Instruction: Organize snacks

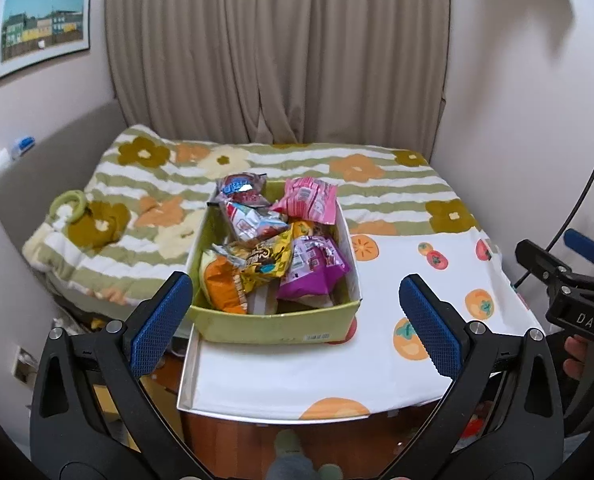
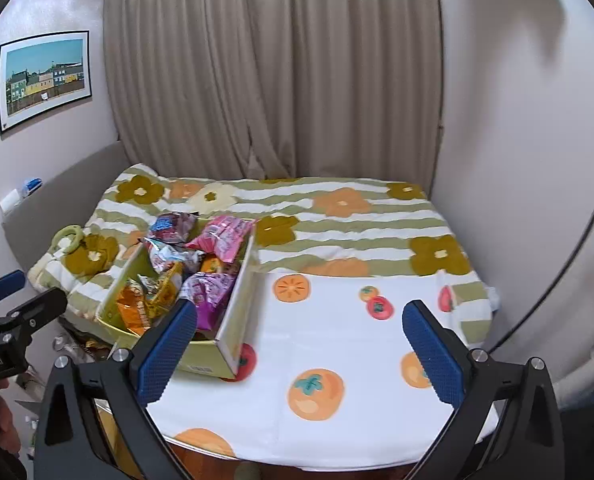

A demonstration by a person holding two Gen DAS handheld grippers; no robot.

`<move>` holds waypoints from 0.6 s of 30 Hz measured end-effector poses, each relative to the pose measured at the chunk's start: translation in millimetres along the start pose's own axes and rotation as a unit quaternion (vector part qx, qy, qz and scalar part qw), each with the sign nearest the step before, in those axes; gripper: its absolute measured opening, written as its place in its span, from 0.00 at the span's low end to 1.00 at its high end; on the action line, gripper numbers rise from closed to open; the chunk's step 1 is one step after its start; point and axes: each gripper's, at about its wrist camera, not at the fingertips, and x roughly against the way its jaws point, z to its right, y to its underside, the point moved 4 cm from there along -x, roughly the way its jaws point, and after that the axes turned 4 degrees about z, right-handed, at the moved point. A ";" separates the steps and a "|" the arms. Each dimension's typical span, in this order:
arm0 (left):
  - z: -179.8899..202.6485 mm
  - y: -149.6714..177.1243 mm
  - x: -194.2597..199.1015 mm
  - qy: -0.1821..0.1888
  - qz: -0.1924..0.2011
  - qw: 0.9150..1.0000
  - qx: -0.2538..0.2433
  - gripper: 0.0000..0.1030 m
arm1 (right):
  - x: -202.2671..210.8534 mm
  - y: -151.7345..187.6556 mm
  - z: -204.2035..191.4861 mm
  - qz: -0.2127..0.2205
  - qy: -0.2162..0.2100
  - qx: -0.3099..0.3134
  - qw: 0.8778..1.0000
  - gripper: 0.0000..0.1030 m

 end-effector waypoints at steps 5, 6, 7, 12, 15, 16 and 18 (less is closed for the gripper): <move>3.3 3.1 1.6 0.004 -0.002 1.000 0.002 1.00 | 10.0 6.4 7.9 0.009 0.010 -0.008 1.000 0.99; 3.5 3.3 1.5 0.006 -0.003 1.000 0.002 1.00 | 10.2 6.2 8.7 0.009 0.012 -0.008 1.000 0.99; 4.0 3.9 1.1 0.006 -0.005 1.000 0.004 1.00 | 9.8 6.1 9.7 0.010 0.014 -0.008 1.000 0.99; 10.3 2.6 0.7 0.009 -0.004 1.000 0.000 1.00 | 11.2 10.0 13.9 0.009 0.017 -0.011 1.000 0.99; 15.1 0.6 -0.6 0.009 -0.003 1.000 -0.006 1.00 | 10.8 9.5 15.4 0.009 0.018 -0.014 1.000 0.99; 16.4 0.0 -0.7 0.009 -0.004 1.000 -0.007 1.00 | 10.2 9.4 16.4 0.009 0.019 -0.016 1.000 0.99; 18.6 -0.3 -3.1 0.008 -0.005 1.000 -0.009 1.00 | 10.5 9.6 18.3 0.008 0.020 -0.017 1.000 0.99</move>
